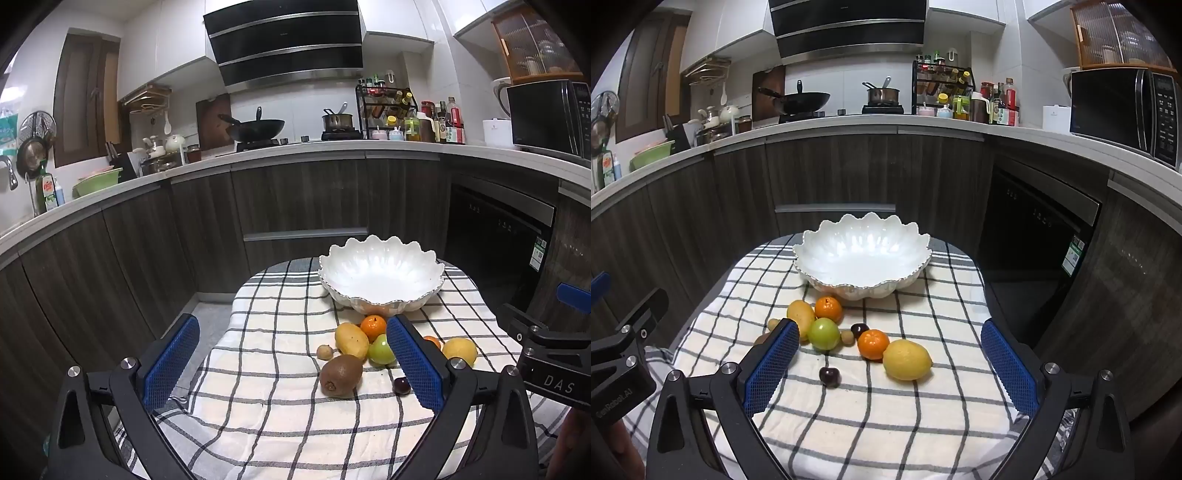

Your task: Organize fruits

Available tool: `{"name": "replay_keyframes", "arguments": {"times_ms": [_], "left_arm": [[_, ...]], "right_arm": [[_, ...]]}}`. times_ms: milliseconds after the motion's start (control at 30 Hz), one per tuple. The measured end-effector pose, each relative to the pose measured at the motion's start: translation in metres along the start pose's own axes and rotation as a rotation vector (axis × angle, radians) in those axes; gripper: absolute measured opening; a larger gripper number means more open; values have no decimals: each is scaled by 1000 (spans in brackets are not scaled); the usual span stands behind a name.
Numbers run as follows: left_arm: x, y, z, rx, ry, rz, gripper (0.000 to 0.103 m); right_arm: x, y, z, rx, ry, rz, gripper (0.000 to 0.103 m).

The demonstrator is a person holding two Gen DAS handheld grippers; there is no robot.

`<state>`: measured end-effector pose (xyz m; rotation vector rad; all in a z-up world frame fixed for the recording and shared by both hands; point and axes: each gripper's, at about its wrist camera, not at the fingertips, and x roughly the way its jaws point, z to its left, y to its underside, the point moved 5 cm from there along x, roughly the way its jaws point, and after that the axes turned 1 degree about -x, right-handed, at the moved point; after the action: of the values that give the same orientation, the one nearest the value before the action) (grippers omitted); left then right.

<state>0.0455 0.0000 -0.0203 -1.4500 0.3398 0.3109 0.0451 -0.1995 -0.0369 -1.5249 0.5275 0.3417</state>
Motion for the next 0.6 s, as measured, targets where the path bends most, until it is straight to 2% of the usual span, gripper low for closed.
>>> {"name": "replay_keyframes", "arguments": {"times_ms": [600], "left_arm": [[0,3,-1,1,21,16,103]], "right_arm": [[-1,0,-1,-1,-3,3,100]]}}
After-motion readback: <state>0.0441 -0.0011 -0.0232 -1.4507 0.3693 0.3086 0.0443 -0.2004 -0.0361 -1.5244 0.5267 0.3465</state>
